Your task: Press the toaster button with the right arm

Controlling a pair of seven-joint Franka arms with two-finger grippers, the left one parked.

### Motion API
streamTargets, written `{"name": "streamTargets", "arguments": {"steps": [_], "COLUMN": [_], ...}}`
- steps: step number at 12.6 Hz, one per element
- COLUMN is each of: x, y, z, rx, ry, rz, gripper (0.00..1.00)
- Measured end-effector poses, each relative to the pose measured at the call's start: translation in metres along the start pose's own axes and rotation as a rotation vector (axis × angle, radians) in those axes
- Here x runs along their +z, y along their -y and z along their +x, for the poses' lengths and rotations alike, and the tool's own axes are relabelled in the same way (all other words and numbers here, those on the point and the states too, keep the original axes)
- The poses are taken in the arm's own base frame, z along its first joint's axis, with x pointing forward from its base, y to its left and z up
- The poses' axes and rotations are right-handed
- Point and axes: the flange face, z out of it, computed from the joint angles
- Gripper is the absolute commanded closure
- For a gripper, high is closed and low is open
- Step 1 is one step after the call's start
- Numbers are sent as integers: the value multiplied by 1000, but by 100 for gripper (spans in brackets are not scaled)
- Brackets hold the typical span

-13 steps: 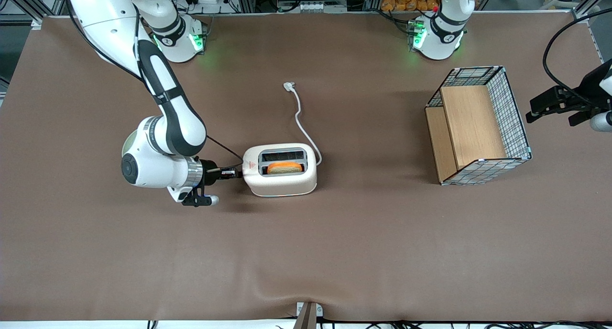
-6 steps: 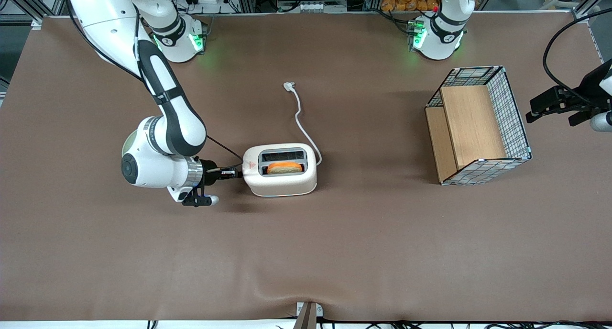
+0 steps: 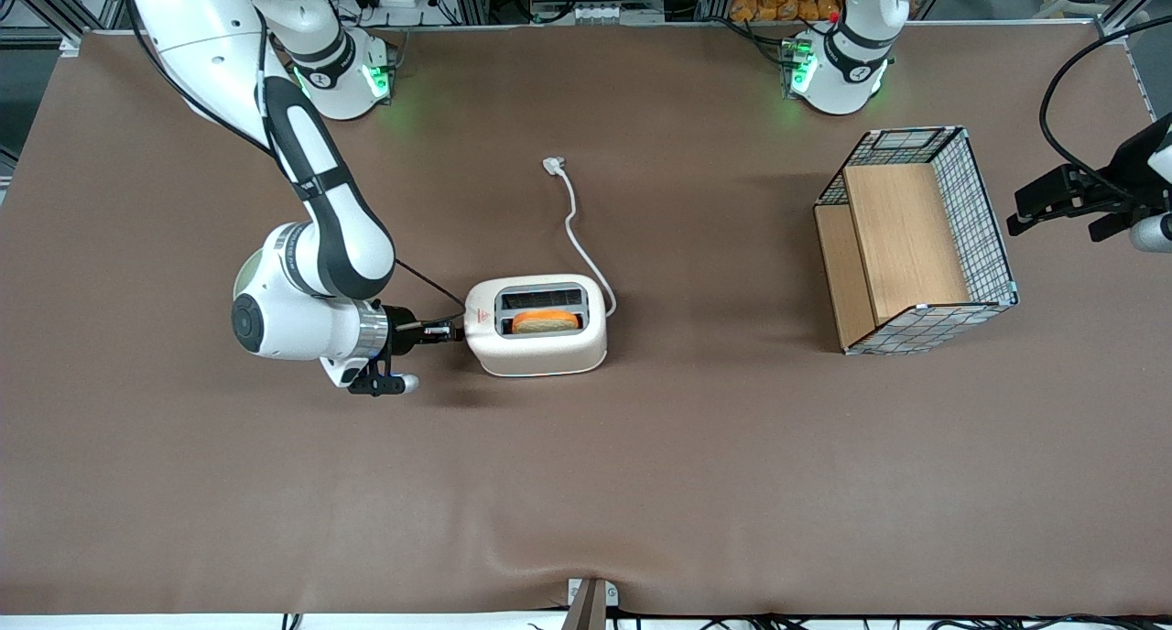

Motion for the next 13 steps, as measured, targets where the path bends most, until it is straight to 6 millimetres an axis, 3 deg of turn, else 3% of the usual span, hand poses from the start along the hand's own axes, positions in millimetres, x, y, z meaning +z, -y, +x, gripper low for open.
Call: {"name": "streamTargets", "arguments": {"steps": [3, 4, 5, 6, 13], "x": [-6, -11, -18, -26, -92], "y": [6, 10, 11, 11, -7], "z": [2, 4, 6, 8, 24], "rx": [-2, -5, -6, -6, -12], "ry": [7, 15, 22, 30, 57], "rz": [16, 25, 33, 40, 45], "gripper": [100, 76, 25, 0, 0]}}
